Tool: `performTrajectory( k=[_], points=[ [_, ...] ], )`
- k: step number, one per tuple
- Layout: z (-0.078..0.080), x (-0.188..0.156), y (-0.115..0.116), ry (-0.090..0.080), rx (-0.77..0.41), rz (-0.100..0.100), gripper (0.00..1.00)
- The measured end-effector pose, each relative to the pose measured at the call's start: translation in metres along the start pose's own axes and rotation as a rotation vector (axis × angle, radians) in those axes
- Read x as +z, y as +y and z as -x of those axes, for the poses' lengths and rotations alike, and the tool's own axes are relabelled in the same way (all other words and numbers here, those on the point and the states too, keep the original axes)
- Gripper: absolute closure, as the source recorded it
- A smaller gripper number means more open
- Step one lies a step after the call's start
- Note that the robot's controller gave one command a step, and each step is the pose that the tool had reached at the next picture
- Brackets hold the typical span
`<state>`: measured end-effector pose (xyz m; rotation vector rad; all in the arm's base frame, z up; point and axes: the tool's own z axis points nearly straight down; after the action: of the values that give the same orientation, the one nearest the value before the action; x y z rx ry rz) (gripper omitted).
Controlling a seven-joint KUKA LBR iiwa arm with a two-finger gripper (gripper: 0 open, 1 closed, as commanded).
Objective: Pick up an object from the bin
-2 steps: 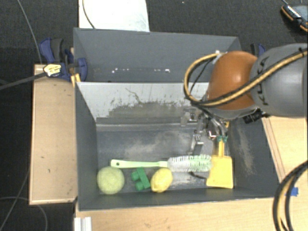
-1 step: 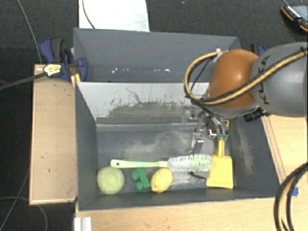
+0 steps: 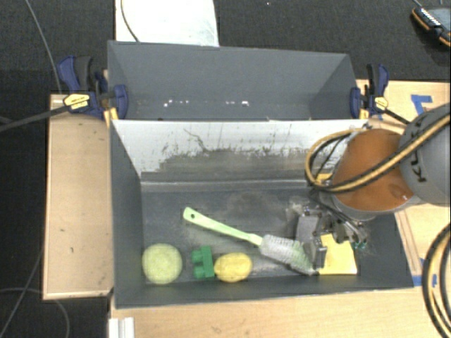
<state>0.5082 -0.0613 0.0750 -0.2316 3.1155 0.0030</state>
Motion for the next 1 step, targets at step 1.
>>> performTrajectory(
  k=[1],
  points=[
    [-0.0165, -0.0585, -0.0095, 0.002, 0.059, -0.002, 0.0]
  ],
)
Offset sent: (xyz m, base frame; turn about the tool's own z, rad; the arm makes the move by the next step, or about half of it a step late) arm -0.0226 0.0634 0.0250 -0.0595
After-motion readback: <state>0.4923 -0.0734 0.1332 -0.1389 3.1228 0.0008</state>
